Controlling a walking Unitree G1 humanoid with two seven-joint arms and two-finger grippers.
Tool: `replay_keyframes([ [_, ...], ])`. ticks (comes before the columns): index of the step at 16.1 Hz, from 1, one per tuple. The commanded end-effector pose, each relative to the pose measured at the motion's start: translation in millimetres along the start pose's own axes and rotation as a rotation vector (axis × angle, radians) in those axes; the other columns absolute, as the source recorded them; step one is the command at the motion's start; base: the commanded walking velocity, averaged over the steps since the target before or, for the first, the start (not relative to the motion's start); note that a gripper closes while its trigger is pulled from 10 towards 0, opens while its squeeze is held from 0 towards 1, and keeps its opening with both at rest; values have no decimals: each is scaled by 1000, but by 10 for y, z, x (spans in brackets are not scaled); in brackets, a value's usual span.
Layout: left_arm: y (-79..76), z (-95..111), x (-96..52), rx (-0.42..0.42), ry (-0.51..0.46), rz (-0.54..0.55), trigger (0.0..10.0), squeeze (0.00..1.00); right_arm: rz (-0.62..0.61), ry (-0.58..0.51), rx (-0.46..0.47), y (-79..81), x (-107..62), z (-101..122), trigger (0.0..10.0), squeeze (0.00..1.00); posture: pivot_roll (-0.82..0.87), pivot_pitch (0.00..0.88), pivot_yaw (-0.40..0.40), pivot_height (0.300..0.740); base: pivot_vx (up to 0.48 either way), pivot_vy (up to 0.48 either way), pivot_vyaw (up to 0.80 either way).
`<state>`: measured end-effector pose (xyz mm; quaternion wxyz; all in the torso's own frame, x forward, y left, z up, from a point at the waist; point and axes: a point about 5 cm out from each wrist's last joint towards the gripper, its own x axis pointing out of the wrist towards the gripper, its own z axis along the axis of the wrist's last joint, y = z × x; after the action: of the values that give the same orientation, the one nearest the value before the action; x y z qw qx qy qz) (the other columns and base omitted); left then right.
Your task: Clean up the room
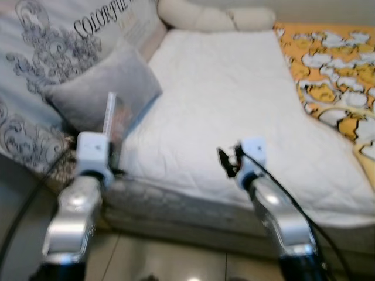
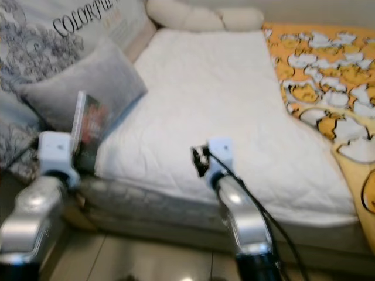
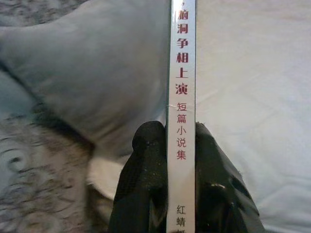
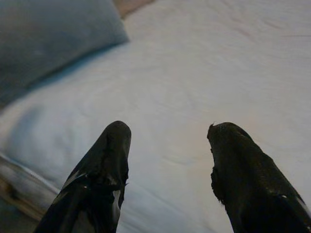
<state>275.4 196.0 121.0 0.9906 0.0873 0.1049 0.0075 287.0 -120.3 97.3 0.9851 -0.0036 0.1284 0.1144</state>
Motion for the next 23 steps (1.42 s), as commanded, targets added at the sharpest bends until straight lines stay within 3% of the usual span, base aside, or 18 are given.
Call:
replay_keyframes([
  [1,99,100,-2,8,-45,33,10000,0,21,-20,10,54,11,57,10000,0,-26,0,47,740,319,0,0],
  [16,111,67,-33,12,-37,27,10000,0,35,-17,-8,73,-22,35,10000,0,-29,0,42,740,317,0,0],
  [21,117,57,-38,17,-35,24,10000,0,41,-7,-8,79,-30,17,10000,0,-30,0,43,740,318,0,-780],
  [23,116,54,-42,20,-35,22,10000,0,41,-13,-16,78,-35,19,10000,0,-29,0,42,740,319,0,0],
])
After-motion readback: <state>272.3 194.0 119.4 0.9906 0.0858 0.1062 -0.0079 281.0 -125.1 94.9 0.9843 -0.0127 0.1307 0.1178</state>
